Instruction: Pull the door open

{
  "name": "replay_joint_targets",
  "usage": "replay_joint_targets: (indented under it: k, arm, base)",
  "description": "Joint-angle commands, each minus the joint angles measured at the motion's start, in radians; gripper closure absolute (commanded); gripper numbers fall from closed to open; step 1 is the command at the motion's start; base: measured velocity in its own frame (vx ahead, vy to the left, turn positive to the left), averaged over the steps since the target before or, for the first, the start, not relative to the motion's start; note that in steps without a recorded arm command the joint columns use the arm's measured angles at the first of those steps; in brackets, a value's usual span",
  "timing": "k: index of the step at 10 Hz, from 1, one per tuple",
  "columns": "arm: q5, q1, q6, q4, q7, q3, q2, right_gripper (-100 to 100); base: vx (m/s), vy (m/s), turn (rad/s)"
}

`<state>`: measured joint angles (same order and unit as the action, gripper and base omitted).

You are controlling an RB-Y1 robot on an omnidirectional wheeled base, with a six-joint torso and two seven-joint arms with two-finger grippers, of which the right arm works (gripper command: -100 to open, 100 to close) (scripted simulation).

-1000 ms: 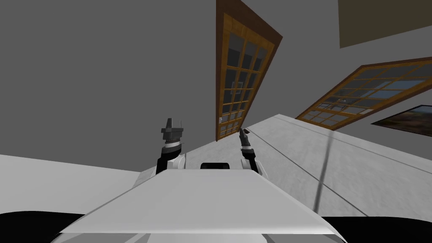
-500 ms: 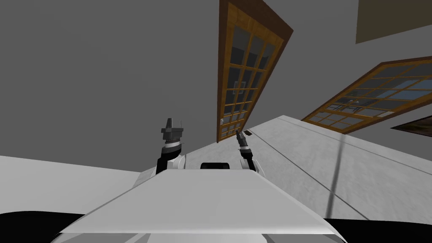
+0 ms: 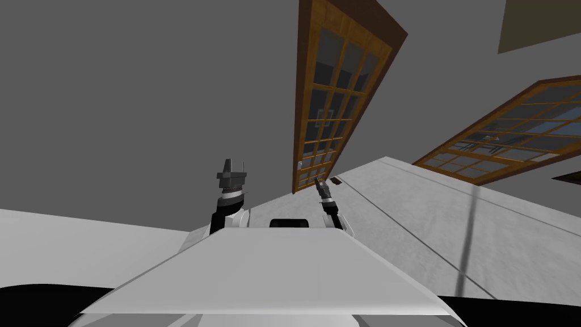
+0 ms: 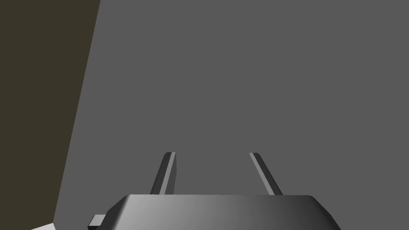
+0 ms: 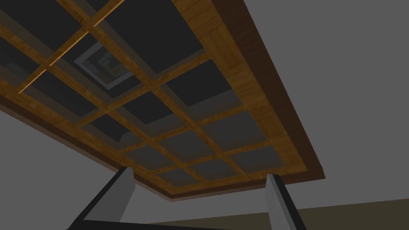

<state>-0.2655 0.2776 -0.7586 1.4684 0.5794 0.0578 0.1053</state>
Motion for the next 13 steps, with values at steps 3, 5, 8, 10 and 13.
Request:
replay_joint_targets:
  k: [3,5,8,10,13]
  arm:
    - [-0.018,-0.03,-0.028,-0.096,0.069,0.004,0.014,-100]
    - [-0.025,-0.042,-0.037,-0.131,0.095,0.006,0.018,-100]
    - [-0.046,-0.078,-0.066,-0.232,0.17,0.01,0.031,-100]
    - [-0.059,-0.101,-0.084,-0.298,0.218,0.013,0.039,-100]
    - [-0.072,-0.124,-0.101,-0.366,0.265,0.015,0.047,-100]
  base:
    - [0.07,-0.015,0.039]
    - [0.072,-0.007,0.046]
    - [0.074,0.002,0.052]
    - [0.091,-0.019,0.057]
    - [0.074,-0.01,0.037]
